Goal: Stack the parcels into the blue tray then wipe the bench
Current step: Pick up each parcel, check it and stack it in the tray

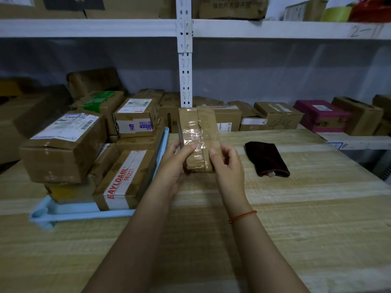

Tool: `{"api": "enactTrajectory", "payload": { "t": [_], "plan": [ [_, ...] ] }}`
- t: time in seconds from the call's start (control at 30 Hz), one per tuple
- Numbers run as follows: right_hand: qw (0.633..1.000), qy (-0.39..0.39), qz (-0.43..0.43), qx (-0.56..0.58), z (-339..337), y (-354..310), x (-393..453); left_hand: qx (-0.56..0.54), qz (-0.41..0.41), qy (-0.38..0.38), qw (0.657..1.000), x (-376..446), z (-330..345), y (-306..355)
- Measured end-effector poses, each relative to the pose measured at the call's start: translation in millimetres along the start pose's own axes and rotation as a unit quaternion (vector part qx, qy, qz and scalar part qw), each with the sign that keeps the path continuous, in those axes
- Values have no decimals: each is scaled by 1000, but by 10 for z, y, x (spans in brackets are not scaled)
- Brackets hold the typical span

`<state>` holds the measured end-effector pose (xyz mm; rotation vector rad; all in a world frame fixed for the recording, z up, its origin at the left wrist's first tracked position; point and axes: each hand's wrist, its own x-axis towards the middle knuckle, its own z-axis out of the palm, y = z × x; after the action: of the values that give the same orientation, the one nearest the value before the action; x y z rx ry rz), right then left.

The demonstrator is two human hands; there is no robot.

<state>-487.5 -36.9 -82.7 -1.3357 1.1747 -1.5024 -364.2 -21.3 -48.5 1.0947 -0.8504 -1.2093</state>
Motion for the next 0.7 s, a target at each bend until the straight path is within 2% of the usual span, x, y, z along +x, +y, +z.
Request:
{"api": "enactTrajectory", "payload": {
  "t": [0.2, 0.43, 0.5, 0.57, 0.7],
  "plan": [
    [987, -104, 111, 52, -37, -70, -17, -33, -36, -8, 999, -26, -41, 7],
    [990, -72, 117, 37, 5, -52, -6, -49, -66, -17, 996, -12, -47, -25],
    [994, -51, 99, -11, 29, -32, -18, -31, -76, -23, 996, -24, -12, -9],
    [991, -11, 60, -117, 49, 3, -20, -12, -79, -12, 997, -24, 14, 5],
    [957, 76, -50, -276, 108, 35, -70, -4, -64, 24, 998, -9, 61, 29]
  ]
}}
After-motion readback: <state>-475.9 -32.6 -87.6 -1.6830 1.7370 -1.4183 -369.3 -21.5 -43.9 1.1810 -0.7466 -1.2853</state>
